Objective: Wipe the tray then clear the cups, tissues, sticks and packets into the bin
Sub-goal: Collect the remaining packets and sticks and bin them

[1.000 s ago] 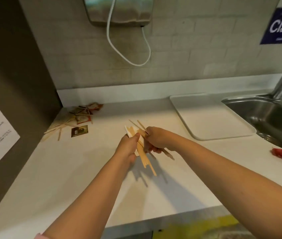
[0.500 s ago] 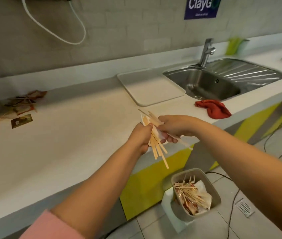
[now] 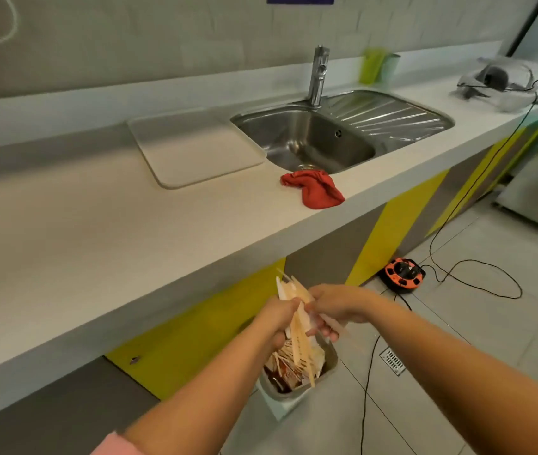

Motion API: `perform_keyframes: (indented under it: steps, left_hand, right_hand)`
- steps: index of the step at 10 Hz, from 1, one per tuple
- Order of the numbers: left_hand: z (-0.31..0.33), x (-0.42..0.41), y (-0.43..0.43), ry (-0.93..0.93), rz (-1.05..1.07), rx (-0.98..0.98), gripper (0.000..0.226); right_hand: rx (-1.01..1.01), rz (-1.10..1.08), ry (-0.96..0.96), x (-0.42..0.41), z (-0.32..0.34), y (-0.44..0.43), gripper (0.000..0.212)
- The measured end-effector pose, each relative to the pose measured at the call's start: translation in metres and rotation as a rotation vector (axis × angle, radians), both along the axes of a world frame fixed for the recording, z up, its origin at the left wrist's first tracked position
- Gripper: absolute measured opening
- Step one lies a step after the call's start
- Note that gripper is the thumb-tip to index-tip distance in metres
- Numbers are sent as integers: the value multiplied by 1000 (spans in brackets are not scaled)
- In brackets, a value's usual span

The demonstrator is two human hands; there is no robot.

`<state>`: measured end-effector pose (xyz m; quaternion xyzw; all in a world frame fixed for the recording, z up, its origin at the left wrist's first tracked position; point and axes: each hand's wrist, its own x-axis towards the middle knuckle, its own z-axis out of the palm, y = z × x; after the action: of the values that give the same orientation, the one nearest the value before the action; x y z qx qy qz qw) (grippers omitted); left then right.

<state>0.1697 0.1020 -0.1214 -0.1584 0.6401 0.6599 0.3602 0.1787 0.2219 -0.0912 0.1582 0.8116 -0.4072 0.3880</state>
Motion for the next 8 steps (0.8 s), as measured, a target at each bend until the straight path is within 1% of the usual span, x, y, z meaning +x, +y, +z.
perform_keyframes:
  steps: [1, 2, 3, 4, 5, 6, 7, 8]
  left_hand:
    - [-35, 3, 6, -105, 32, -47, 26]
    - [-58, 4, 9, -179, 94, -109, 7]
    - [-84, 0, 13, -225, 157, -183, 10]
    - [-123, -6, 15, -284, 184, -234, 35]
    - [-149, -13, 18, -338, 190, -214, 29]
    - [-148, -18, 23, -342, 180, -147, 41]
    - [-153, -22, 23, -402, 161, -82, 52]
    - [-154, -23, 19, -417, 169, -92, 51]
  right_hand:
    - [3, -39, -84, 3, -42, 9, 19]
    - [44, -29, -168, 1, -87, 15, 17]
    - [122, -9, -215, -4, -127, 19, 11]
    - [178, -2, -230, -4, -148, 19, 20]
    - [191, -10, -226, -11, -168, 22, 25]
    - [177, -31, -215, -20, -183, 26, 12]
    - [205, -22, -128, -30, -185, 29, 32]
    - [227, 3, -122, -32, -184, 31, 41]
